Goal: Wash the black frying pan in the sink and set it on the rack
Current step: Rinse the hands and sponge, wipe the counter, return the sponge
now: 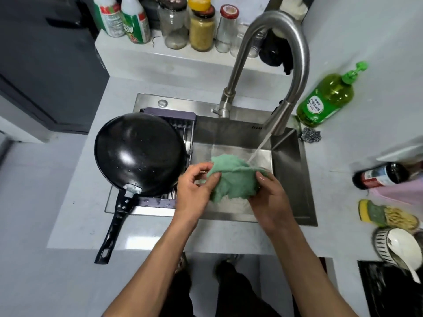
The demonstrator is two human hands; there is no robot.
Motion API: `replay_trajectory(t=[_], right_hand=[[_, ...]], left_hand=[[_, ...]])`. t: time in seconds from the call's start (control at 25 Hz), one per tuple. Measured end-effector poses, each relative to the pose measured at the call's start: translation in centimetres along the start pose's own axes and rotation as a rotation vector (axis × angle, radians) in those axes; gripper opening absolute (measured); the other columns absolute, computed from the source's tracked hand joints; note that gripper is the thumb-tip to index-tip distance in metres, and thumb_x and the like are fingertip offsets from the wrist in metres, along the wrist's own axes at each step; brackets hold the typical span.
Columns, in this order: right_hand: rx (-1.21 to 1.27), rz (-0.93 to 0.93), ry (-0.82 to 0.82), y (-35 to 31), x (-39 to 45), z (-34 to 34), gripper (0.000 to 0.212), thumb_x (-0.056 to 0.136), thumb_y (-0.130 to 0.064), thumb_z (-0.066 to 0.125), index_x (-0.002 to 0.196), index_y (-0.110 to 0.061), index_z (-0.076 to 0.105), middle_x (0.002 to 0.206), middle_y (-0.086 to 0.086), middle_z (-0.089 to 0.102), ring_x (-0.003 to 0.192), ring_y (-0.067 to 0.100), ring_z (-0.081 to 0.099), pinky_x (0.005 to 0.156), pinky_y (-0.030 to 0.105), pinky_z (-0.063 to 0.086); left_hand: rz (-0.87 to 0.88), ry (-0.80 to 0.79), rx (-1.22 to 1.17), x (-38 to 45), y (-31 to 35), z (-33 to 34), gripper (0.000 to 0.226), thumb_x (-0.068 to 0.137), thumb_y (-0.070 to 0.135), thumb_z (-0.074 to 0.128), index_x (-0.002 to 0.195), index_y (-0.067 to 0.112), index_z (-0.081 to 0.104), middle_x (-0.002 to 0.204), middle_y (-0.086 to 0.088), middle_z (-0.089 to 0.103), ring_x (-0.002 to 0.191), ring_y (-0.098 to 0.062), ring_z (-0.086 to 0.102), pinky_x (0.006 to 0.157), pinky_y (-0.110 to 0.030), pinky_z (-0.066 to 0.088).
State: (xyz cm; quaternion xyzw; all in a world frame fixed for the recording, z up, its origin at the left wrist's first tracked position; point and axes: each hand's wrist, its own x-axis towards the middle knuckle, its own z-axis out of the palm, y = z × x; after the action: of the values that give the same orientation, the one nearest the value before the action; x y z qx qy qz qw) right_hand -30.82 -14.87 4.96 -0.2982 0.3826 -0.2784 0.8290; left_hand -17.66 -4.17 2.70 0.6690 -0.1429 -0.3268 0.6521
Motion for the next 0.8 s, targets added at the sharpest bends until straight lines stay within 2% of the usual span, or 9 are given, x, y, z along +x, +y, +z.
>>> replay_trajectory(t=[0.08,0.16,0.24,0.36,0.44,0.52,0.64,0.72,0.8], right_hand=[[-0.014,0.097,-0.001,0.0,-0.7,-0.2,0.011,0.088,-0.015,0.057,0.094,-0.016,0.065,0.098,0.009,0.069,0.094,0.025,0.064,0.077,0.036,0.055],[-0.187,0.193,0.026,-0.2,-0.9,-0.9,0.019,0.092,-0.026,0.058,0.086,-0.020,0.075,0.092,0.005,0.073,0.089,0.021,0.066,0.075,0.036,0.054],[-0.369,0.197,0.052,-0.2,-0.6,-2.4,0.010,0.087,-0.025,0.067,0.090,-0.017,0.073,0.090,0.005,0.071,0.088,0.022,0.065,0.070,0.031,0.053],[-0.202,0.097,0.078,-0.7,-0.3,-6.0,0.009,0.076,-0.008,0.069,0.082,-0.014,0.065,0.081,0.004,0.068,0.079,0.019,0.064,0.064,0.027,0.055],[-0.118,0.081,0.034,-1.6,-0.7,-8.3,0.017,0.075,-0.005,0.068,0.089,-0.013,0.064,0.086,0.003,0.071,0.080,0.016,0.068,0.067,0.029,0.058],[-0.212,0.152,-0.006,-2.5,-1.6,-11.1,0.028,0.074,0.004,0.068,0.097,-0.012,0.064,0.089,0.005,0.072,0.078,0.016,0.070,0.068,0.028,0.058],[-0.384,0.170,0.207,-4.3,-2.9,-16.0,0.030,0.080,0.015,0.065,0.096,-0.010,0.062,0.085,0.008,0.068,0.068,0.015,0.069,0.059,0.024,0.057],[-0.528,0.032,0.409,-6.2,-3.7,-18.7,0.026,0.082,0.007,0.070,0.097,-0.013,0.063,0.084,0.004,0.068,0.072,0.017,0.067,0.059,0.024,0.056],[-0.896,-0.182,0.596,-7.7,-4.0,-21.4,0.025,0.081,-0.007,0.074,0.100,-0.020,0.064,0.096,0.000,0.069,0.086,0.019,0.065,0.073,0.031,0.055]], left_hand=[[0.006,-0.045,0.084,-0.5,-0.5,0.8,0.016,0.090,0.013,0.067,0.103,0.021,0.071,0.109,0.007,0.061,0.105,-0.013,0.061,0.093,-0.023,0.049],[0.021,-0.175,0.186,-0.9,-1.0,1.6,0.015,0.094,0.014,0.061,0.105,0.017,0.070,0.107,0.013,0.056,0.106,-0.008,0.057,0.090,-0.014,0.044],[0.057,-0.271,0.231,-1.3,-1.4,2.3,0.012,0.094,0.018,0.056,0.096,0.024,0.067,0.100,0.016,0.054,0.099,-0.004,0.057,0.088,-0.021,0.045],[0.081,-0.356,0.261,-2.1,-1.6,4.3,0.015,0.096,0.024,0.054,0.081,0.026,0.057,0.081,0.010,0.057,0.079,-0.009,0.056,0.074,-0.028,0.046],[0.039,-0.406,0.201,-3.0,-2.0,5.9,0.012,0.093,0.022,0.063,0.083,0.022,0.057,0.077,0.006,0.059,0.074,-0.010,0.055,0.069,-0.028,0.047],[-0.020,-0.461,0.183,-4.2,-3.6,8.1,0.007,0.091,0.013,0.065,0.089,0.014,0.058,0.080,-0.001,0.061,0.076,-0.011,0.056,0.070,-0.028,0.047],[-0.164,-0.448,0.126,-7.0,-6.5,13.0,0.009,0.096,0.007,0.056,0.096,0.016,0.058,0.087,0.000,0.063,0.078,-0.008,0.058,0.072,-0.025,0.048],[-0.297,-0.417,-0.052,-8.8,-8.0,17.1,0.011,0.099,0.009,0.052,0.099,0.018,0.058,0.091,-0.002,0.066,0.082,-0.011,0.061,0.074,-0.030,0.051],[-0.481,-0.365,-0.226,-9.8,-8.9,21.4,0.009,0.099,0.013,0.052,0.100,0.019,0.058,0.094,-0.005,0.069,0.084,-0.018,0.064,0.078,-0.039,0.053]])
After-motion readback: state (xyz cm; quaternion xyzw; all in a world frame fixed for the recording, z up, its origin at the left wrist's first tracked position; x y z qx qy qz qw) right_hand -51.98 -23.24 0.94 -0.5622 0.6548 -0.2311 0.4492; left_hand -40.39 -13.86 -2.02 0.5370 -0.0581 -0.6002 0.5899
